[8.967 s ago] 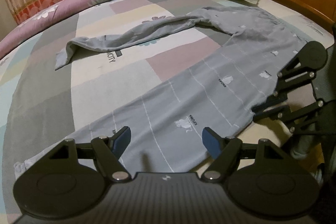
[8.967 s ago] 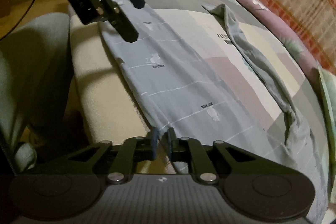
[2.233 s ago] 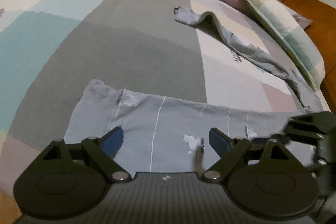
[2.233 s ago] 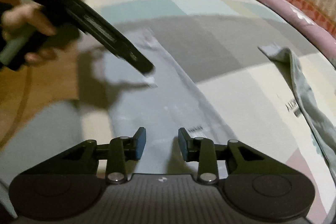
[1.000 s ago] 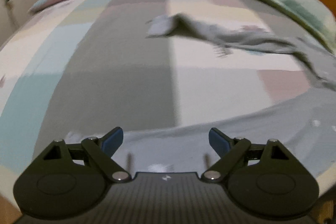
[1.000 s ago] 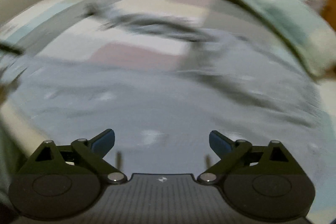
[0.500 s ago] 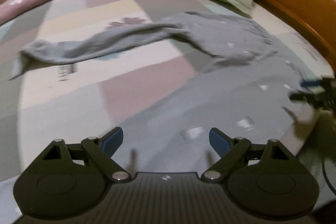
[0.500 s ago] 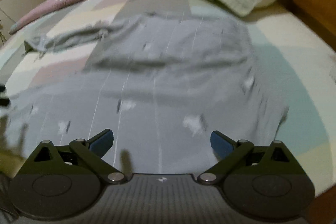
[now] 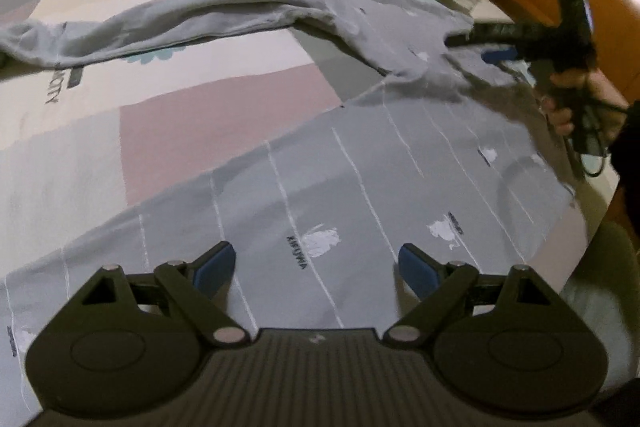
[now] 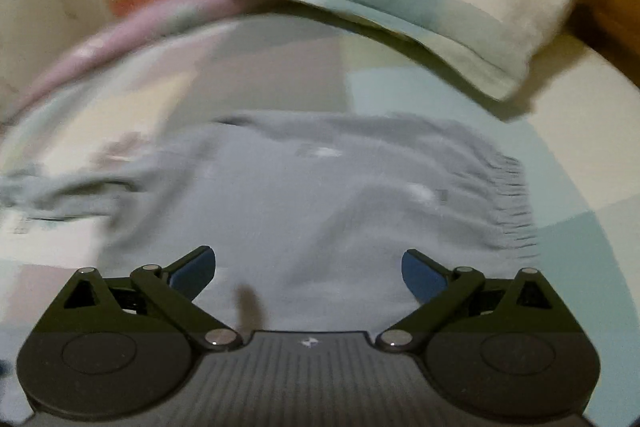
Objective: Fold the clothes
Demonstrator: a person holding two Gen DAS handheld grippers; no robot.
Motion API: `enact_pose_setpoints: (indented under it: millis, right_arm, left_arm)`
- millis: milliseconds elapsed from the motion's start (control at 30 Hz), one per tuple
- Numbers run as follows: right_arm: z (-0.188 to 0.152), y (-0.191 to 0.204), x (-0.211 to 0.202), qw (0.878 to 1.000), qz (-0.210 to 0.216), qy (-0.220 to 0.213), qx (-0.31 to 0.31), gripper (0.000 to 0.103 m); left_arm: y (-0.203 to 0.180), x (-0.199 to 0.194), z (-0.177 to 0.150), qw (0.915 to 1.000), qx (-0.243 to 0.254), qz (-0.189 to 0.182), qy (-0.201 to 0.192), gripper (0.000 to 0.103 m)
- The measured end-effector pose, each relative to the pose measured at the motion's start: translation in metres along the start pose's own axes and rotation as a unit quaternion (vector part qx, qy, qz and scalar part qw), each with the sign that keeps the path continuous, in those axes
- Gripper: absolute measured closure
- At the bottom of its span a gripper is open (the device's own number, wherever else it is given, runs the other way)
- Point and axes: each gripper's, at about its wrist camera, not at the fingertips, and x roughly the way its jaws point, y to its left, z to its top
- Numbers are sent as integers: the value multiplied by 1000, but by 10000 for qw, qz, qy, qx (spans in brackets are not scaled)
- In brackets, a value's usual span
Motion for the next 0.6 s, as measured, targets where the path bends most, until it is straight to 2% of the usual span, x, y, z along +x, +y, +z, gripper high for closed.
enact_pose_setpoints:
  millis: [133,267,400,500,600]
  right_arm:
    - [10,-15,18,9991,-404,-43,-154,2]
    - [20,-2,22,9968,-706,145,-345,2]
    - [14,38,0,9954,-190,166,-929,1]
    - [8,65,5,9909,157,495,-1240,1]
    - [3,83,30,9849,-18,704,-1583,0]
  left_arm:
    - [7,-2,0,9998,-61,-167,-72,11]
    - [6,-2,-1,9998,-45,-160,-122,11]
    - [1,-7,-2,9999,84,-5,-150,11]
    - [-6,-12,-3,9991,347,85,-217,11]
    - [-6,-10,-4,9993,337,-13,-165,11]
